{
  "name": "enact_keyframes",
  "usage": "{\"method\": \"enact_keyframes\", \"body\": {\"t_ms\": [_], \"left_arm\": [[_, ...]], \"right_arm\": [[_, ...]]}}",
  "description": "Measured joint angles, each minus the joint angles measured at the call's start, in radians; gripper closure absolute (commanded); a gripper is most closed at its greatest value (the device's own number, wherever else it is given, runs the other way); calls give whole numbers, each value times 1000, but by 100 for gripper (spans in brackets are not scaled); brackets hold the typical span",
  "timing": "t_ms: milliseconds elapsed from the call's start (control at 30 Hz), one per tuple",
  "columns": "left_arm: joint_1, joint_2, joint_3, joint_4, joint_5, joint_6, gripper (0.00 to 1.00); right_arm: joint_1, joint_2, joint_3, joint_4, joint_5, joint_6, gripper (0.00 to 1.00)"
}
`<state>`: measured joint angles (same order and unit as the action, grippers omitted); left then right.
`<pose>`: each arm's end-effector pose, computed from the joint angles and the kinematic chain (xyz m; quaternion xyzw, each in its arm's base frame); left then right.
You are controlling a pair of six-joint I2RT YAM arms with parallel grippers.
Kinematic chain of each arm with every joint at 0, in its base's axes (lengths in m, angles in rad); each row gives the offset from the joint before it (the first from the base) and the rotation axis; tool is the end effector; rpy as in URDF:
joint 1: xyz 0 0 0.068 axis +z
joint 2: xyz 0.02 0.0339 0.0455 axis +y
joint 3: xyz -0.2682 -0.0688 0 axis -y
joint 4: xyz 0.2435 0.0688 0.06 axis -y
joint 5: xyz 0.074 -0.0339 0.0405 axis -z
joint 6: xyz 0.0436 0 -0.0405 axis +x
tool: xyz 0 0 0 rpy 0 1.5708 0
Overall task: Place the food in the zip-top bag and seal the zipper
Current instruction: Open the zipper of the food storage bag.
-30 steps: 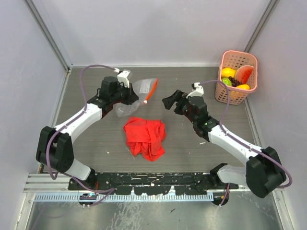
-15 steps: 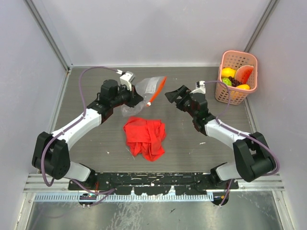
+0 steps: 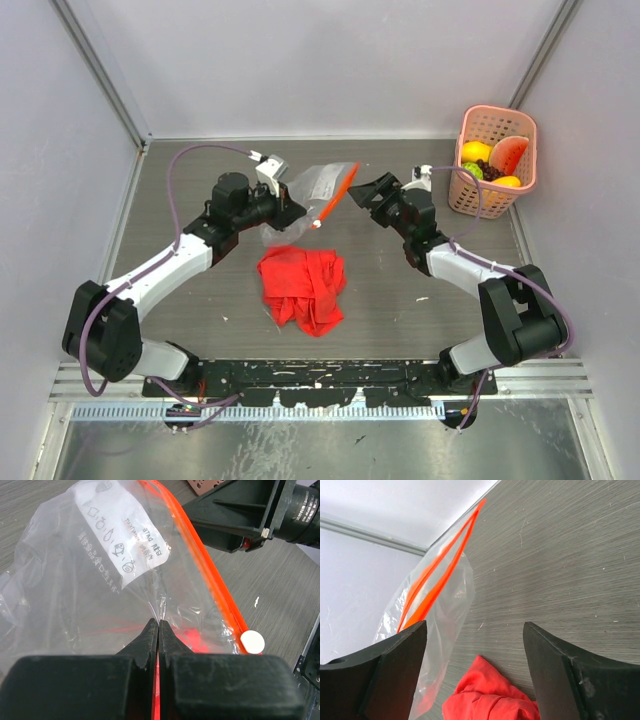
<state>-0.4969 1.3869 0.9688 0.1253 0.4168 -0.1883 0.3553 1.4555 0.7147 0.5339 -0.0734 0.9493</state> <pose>0.2789 -0.1713 0.3003 0.2426 0.7570 -0.3524 0.4938 0.3029 0.1158 0.2357 0.2049 0.7486 0.4050 0.4833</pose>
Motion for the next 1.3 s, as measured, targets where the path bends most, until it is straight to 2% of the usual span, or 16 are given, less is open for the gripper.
{"method": "enact_keyframes", "body": {"t_ms": [800, 1167, 1300], "left_arm": [[-31, 0, -27, 52, 33, 3, 100], [-50, 0, -27, 59, 43, 27, 100], [-54, 0, -27, 58, 43, 49, 100]], "right_arm": [[-30, 33, 0, 69, -53, 57, 24], [-30, 73, 39, 100, -143, 78, 25], [-30, 107, 56, 113, -205, 87, 29]]}}
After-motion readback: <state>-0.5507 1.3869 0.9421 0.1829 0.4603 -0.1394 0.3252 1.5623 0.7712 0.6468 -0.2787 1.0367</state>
